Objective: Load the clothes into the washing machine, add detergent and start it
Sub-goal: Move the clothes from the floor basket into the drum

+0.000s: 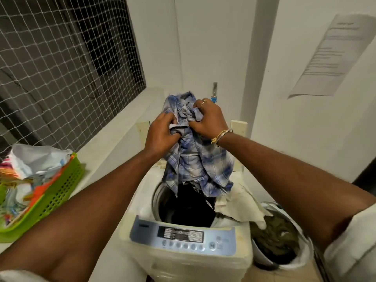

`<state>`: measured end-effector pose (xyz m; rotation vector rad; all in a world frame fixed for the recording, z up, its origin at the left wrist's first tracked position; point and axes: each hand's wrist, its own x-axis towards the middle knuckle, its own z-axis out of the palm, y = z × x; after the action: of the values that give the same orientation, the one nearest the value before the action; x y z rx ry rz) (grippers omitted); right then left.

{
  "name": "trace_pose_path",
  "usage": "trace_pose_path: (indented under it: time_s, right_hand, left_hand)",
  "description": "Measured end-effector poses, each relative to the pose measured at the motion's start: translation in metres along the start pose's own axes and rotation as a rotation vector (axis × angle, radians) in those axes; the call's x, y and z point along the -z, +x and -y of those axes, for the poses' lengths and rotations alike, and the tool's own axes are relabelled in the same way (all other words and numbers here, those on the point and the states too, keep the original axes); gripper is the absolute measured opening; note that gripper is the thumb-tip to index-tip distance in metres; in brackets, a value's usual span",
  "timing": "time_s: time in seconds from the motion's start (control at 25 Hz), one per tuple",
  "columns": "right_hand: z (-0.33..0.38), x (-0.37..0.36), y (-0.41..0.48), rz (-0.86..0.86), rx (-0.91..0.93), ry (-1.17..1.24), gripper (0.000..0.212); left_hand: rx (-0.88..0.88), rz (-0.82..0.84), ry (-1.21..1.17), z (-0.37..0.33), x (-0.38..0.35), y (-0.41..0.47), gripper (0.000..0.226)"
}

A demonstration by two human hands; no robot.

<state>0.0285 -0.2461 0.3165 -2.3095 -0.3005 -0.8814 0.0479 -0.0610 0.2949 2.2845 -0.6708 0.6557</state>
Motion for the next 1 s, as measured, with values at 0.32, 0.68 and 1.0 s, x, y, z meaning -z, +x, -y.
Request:
trace_pose_path:
  time_s: [0.32, 0.68, 1.0]
  right_hand:
    - [-0.026, -0.091, -0.036, 0.106, -0.216, -0.017, 0.027]
    - [-0.092, -0.137, -0.091, 0.258, -0.401, -0.008, 0.025]
    - [-0.13, -0.171, -0.117, 0.548, -0.502, -0.037, 0.03]
  left_hand:
    - [0.051, 0.207, -0.087, 0.098, -0.045, -0.028, 0.031]
    - [0.168, 0.392, -0.068, 0.148, -0.124, -0.073, 0.034]
    - [0.22, 0.479, -0.09, 0.191, -0.155, -0.111, 0.039]
